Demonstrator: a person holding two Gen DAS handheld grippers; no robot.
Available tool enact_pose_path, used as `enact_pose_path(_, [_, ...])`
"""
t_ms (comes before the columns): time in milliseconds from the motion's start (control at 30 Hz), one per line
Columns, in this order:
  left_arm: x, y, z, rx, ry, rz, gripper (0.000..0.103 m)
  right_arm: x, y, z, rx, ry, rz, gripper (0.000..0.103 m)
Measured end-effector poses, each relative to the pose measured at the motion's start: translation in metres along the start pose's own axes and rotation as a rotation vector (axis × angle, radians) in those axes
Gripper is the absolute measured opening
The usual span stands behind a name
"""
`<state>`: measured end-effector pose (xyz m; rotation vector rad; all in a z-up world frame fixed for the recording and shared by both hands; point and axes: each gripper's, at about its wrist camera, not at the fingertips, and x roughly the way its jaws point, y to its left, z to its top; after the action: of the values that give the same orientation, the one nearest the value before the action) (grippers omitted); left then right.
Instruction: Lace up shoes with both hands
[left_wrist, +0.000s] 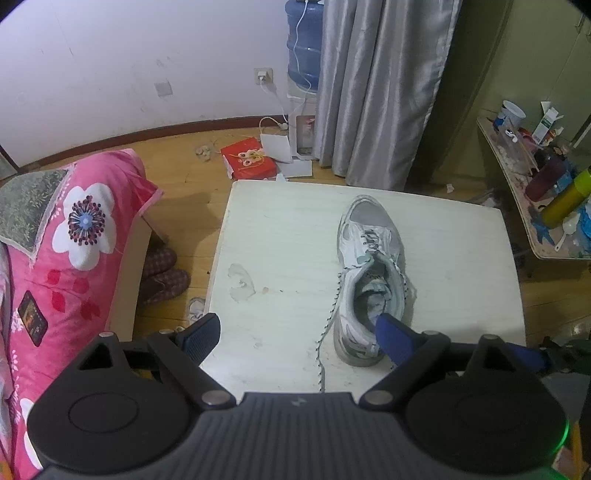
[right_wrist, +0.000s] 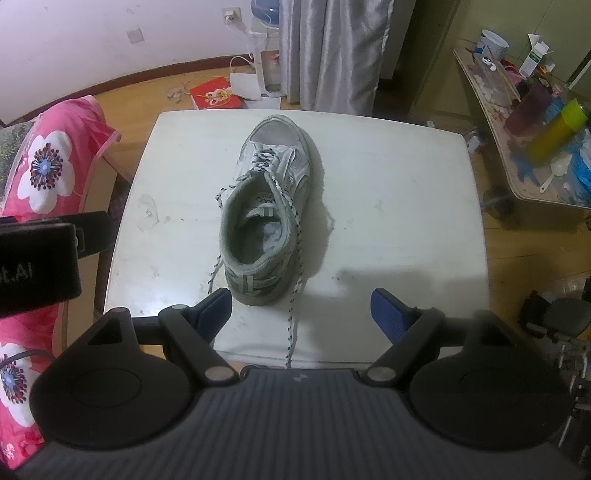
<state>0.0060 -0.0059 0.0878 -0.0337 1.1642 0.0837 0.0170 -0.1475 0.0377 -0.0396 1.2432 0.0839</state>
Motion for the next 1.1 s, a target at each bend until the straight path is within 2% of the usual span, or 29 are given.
enact_pose_path(1100, [0.0025, 0.0040, -0.0024, -0.019, 0.003, -0.007, 0.092, -0.0019, -0.0027, 0.0026, -0.010, 0.003, -0.007, 0.082])
